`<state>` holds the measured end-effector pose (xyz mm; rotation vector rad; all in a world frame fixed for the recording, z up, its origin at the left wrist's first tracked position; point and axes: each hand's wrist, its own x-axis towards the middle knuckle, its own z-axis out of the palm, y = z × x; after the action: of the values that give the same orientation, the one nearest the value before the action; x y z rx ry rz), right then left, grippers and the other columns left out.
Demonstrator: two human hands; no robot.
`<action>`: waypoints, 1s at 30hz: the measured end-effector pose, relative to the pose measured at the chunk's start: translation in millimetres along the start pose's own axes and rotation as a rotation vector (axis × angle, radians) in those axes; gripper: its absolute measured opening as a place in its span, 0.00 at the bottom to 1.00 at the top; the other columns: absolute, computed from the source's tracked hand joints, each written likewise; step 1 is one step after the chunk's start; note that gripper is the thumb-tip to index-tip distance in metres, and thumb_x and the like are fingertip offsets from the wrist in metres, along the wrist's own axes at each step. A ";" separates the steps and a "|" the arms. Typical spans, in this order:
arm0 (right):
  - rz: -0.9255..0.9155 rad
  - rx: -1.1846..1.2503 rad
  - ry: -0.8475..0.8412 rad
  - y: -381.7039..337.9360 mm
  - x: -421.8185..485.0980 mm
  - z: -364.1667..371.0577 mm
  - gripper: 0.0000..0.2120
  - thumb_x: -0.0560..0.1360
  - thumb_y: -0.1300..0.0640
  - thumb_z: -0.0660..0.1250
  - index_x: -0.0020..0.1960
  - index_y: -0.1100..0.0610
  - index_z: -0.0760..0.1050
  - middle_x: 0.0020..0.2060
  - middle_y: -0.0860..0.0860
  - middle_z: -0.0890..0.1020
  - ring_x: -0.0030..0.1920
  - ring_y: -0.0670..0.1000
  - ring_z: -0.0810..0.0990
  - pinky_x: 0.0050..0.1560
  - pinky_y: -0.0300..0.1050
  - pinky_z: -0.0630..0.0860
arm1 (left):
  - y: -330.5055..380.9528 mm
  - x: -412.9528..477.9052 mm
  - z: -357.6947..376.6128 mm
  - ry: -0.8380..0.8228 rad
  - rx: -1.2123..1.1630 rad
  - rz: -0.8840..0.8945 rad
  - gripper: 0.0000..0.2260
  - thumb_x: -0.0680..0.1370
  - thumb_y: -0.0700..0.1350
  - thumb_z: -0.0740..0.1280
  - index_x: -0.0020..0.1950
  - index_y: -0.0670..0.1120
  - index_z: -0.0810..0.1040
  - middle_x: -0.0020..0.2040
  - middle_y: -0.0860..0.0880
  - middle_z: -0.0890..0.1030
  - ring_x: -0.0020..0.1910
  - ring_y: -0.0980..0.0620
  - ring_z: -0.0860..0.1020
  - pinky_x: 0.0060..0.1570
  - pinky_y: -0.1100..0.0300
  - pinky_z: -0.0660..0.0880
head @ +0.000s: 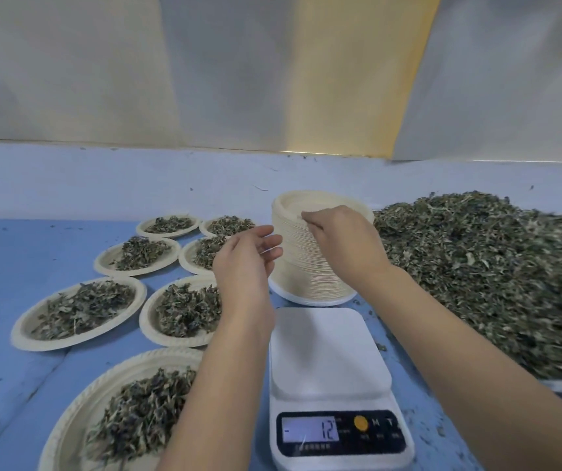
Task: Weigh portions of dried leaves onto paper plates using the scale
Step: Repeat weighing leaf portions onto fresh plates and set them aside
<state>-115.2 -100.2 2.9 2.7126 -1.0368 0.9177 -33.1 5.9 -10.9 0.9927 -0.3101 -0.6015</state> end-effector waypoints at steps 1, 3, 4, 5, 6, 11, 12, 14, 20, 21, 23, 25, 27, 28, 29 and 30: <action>0.006 0.002 -0.002 -0.7 0.0 0.3 0.15 0.82 0.58 0.55 0.63 0.53 0.77 0.54 0.56 0.81 0.57 0.57 0.76 0.53 0.54 0.74 | -0.1 0.0 0.0 -0.002 0.002 0.000 0.11 0.77 0.37 0.59 0.42 0.44 0.79 0.30 0.52 0.81 0.28 0.57 0.76 0.37 0.65 0.72; 0.012 0.010 -0.010 -1.4 0.2 1.3 0.15 0.82 0.59 0.55 0.61 0.56 0.77 0.54 0.57 0.82 0.56 0.58 0.76 0.52 0.54 0.75 | -1.0 -0.1 0.1 -0.008 0.000 -0.007 0.11 0.77 0.36 0.59 0.41 0.44 0.79 0.29 0.52 0.81 0.27 0.57 0.76 0.37 0.65 0.72; 0.014 0.016 -0.014 -1.7 0.7 1.8 0.15 0.82 0.60 0.55 0.60 0.58 0.78 0.53 0.57 0.82 0.55 0.58 0.77 0.52 0.54 0.75 | -1.5 -0.7 0.3 -0.012 -0.004 -0.013 0.10 0.77 0.37 0.59 0.41 0.44 0.79 0.29 0.52 0.81 0.27 0.57 0.76 0.37 0.65 0.72; 0.018 0.020 -0.017 -2.0 1.2 2.1 0.14 0.81 0.61 0.55 0.59 0.59 0.78 0.53 0.58 0.82 0.55 0.58 0.77 0.52 0.55 0.75 | -2.2 -1.5 1.0 -0.015 -0.009 -0.020 0.10 0.77 0.37 0.60 0.41 0.44 0.79 0.29 0.53 0.81 0.27 0.57 0.76 0.38 0.65 0.72; 0.020 0.018 -0.018 -2.2 1.9 2.4 0.14 0.81 0.61 0.55 0.59 0.59 0.78 0.53 0.58 0.82 0.54 0.58 0.77 0.52 0.55 0.75 | -2.7 -2.3 1.6 -0.018 -0.013 -0.025 0.10 0.77 0.37 0.60 0.41 0.44 0.79 0.29 0.52 0.81 0.27 0.57 0.76 0.38 0.64 0.72; 0.018 -0.003 -0.001 -3.2 3.9 5.8 0.15 0.78 0.68 0.58 0.58 0.59 0.79 0.53 0.57 0.82 0.55 0.58 0.77 0.52 0.54 0.76 | -4.6 -4.3 1.7 -0.022 -0.002 -0.024 0.11 0.76 0.36 0.59 0.41 0.44 0.79 0.31 0.51 0.82 0.28 0.57 0.76 0.39 0.64 0.72; 0.016 0.002 0.009 -3.2 4.5 6.6 0.15 0.77 0.68 0.58 0.58 0.59 0.79 0.52 0.57 0.82 0.55 0.58 0.77 0.52 0.54 0.75 | -4.7 -4.4 1.4 -0.019 0.000 -0.025 0.11 0.76 0.36 0.58 0.42 0.44 0.79 0.31 0.51 0.82 0.28 0.57 0.76 0.39 0.64 0.72; 0.018 0.013 0.024 -2.9 6.2 8.4 0.15 0.77 0.69 0.58 0.57 0.60 0.79 0.51 0.58 0.83 0.54 0.59 0.77 0.52 0.54 0.75 | -4.7 -4.7 1.3 -0.016 0.000 -0.031 0.11 0.76 0.36 0.58 0.42 0.44 0.79 0.31 0.51 0.82 0.27 0.58 0.76 0.37 0.65 0.72; 0.032 0.042 0.064 -3.0 7.5 12.0 0.15 0.76 0.69 0.59 0.58 0.60 0.79 0.50 0.61 0.82 0.53 0.60 0.76 0.51 0.55 0.74 | -4.4 -5.5 1.0 -0.015 0.003 -0.043 0.11 0.76 0.36 0.58 0.42 0.44 0.80 0.30 0.52 0.81 0.27 0.58 0.75 0.38 0.65 0.72; 0.029 0.046 0.067 -3.1 7.6 11.8 0.15 0.77 0.68 0.59 0.59 0.60 0.79 0.50 0.61 0.82 0.53 0.60 0.76 0.52 0.54 0.73 | -4.5 -5.7 0.8 -0.015 0.006 -0.046 0.11 0.76 0.36 0.58 0.43 0.44 0.80 0.30 0.52 0.81 0.28 0.58 0.75 0.38 0.65 0.71; 0.026 0.084 0.077 -3.4 7.3 9.5 0.15 0.77 0.68 0.59 0.60 0.59 0.79 0.51 0.59 0.83 0.54 0.60 0.77 0.54 0.53 0.72 | -4.5 -5.9 0.6 -0.015 0.009 -0.050 0.11 0.76 0.36 0.58 0.43 0.44 0.80 0.30 0.53 0.81 0.28 0.58 0.75 0.38 0.65 0.71; 0.036 0.129 0.100 -3.6 7.0 6.0 0.16 0.78 0.67 0.59 0.61 0.59 0.79 0.53 0.57 0.83 0.56 0.59 0.78 0.56 0.50 0.71 | -4.7 -5.9 0.5 -0.017 0.011 -0.051 0.11 0.77 0.37 0.59 0.43 0.44 0.80 0.31 0.53 0.81 0.28 0.58 0.76 0.38 0.65 0.71; 0.036 0.128 0.115 -3.5 6.8 3.9 0.16 0.78 0.67 0.59 0.62 0.59 0.78 0.55 0.57 0.83 0.57 0.58 0.78 0.57 0.48 0.70 | -4.8 -6.1 0.2 -0.018 0.015 -0.052 0.11 0.77 0.37 0.59 0.43 0.44 0.80 0.31 0.53 0.81 0.28 0.59 0.76 0.38 0.65 0.71; 0.032 0.128 0.121 -3.2 7.3 3.8 0.16 0.78 0.67 0.59 0.62 0.59 0.78 0.55 0.57 0.83 0.57 0.58 0.78 0.57 0.48 0.71 | -5.1 -6.2 -0.1 -0.017 0.016 -0.054 0.11 0.77 0.37 0.59 0.43 0.44 0.80 0.31 0.53 0.81 0.28 0.58 0.76 0.38 0.65 0.71; 0.029 0.134 0.127 -2.9 7.7 4.0 0.16 0.78 0.67 0.59 0.62 0.59 0.78 0.54 0.57 0.83 0.57 0.58 0.78 0.57 0.49 0.71 | -5.3 -6.0 -0.3 -0.015 0.017 -0.056 0.11 0.77 0.37 0.59 0.43 0.44 0.80 0.31 0.53 0.81 0.28 0.58 0.76 0.38 0.65 0.71; 0.027 0.140 0.135 -2.4 7.4 4.7 0.16 0.79 0.67 0.58 0.62 0.59 0.78 0.54 0.58 0.83 0.57 0.58 0.78 0.57 0.50 0.71 | -5.5 -5.8 -0.5 -0.012 0.017 -0.058 0.11 0.77 0.37 0.59 0.43 0.44 0.80 0.31 0.53 0.81 0.28 0.58 0.76 0.37 0.65 0.71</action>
<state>-106.9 -104.0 3.6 2.7061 -1.0213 1.2021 -39.3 7.6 -15.7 1.0173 -0.2980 -0.6583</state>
